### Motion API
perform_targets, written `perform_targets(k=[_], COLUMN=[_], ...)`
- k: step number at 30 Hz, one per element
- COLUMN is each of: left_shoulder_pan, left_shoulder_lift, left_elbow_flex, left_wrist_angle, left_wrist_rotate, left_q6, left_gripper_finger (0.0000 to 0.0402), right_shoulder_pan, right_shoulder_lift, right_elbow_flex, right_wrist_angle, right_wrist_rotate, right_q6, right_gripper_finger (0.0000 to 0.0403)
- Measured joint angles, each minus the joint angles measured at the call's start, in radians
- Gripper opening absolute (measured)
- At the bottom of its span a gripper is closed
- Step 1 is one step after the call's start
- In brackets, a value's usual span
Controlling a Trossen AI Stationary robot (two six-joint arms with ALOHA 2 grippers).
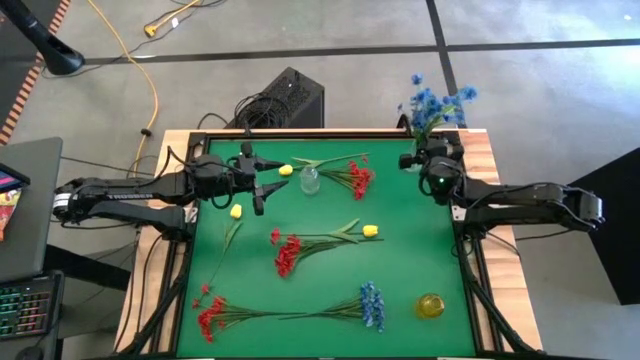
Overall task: Sort flowers into vase by color
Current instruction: Put the top blue flowers into the right transparent vase
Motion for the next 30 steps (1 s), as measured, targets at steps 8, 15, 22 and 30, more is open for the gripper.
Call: perform_targets(k=[8, 15, 22, 30], left_shoulder_pan=[0.0, 0.0, 0.0, 0.0], left_shoulder_lift=[0.0, 0.0, 0.0, 0.0], left_elbow_flex=[0.0, 0.0, 0.0, 0.0], left_wrist_angle=[0.0, -0.003, -0.004, -0.004], left_wrist_rotate=[0.0, 0.0, 0.0, 0.0], left_q6=[0.0, 0.0, -0.001, 0.0], left_gripper_finger=[0.022, 0.022, 0.022, 0.022], right_shoulder_pan=[0.048, 0.059, 0.059, 0.059], right_shoulder_lift=[0.0, 0.0, 0.0, 0.0], right_elbow_flex=[0.0, 0.0, 0.0, 0.0], right_wrist_angle=[0.0, 0.0, 0.001, 0.001], right_wrist_rotate=[0.054, 0.095, 0.096, 0.096], right_q6=[-0.079, -0.106, -0.098, -0.09], right_gripper_finger=[0.0053, 0.0054, 0.0054, 0.0079])
